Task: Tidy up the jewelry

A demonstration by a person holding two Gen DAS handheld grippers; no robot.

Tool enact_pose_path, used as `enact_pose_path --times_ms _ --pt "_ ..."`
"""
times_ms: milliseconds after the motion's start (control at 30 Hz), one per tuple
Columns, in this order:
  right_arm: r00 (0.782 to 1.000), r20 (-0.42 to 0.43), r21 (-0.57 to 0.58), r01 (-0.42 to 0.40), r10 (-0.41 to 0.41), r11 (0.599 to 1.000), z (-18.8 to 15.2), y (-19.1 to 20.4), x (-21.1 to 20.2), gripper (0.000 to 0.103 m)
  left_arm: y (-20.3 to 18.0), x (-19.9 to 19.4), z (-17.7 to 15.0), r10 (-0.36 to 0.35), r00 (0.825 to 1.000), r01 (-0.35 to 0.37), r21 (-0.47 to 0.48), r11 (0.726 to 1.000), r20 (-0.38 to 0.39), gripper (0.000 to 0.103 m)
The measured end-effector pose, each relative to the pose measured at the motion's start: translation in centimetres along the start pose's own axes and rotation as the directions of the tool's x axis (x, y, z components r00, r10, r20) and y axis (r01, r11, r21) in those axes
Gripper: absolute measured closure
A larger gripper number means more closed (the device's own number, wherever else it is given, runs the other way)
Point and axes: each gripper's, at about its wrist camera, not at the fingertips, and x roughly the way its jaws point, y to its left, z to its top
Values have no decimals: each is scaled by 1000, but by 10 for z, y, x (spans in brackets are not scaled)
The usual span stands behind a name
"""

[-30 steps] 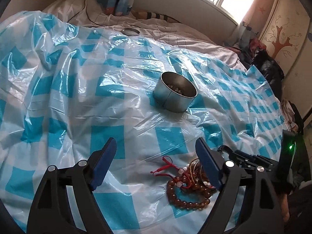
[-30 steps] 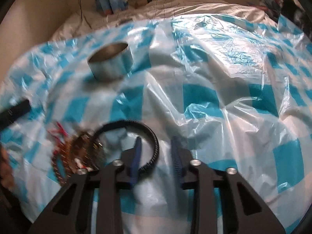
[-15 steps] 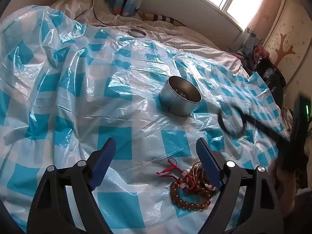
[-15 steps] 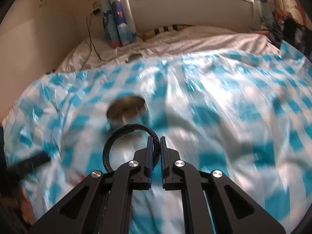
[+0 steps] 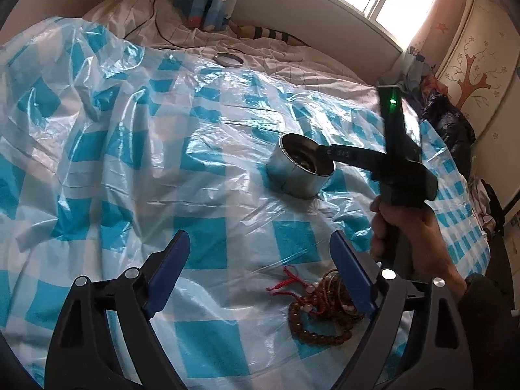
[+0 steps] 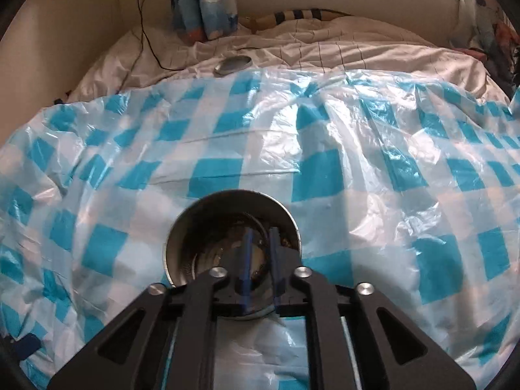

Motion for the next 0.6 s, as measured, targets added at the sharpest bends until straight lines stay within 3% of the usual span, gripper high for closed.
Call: enact_pose_path --times_ms 167,267,433,500,600 --pt "995 101 50 -20 15 999 -41 -27 -73 66 6 -1 -3 12 999 -11 10 1000 -39 19" --pt "991 135 59 -12 4 998 -88 -41 -116 55 9 3 -9 -54 995 54 -7 999 -86 19" --pt "995 63 99 -81 75 992 -146 -59 -135 54 15 13 -18 -147 979 136 -84 987 -142 19" --pt "993 44 101 -114 110 988 -153 -58 -134 54 9 17 -21 -140 979 131 -65 989 -150 19" --pt "994 41 56 -103 101 993 -154 -48 -133 54 -4 25 -25 -123 977 124 -5 992 -173 19"
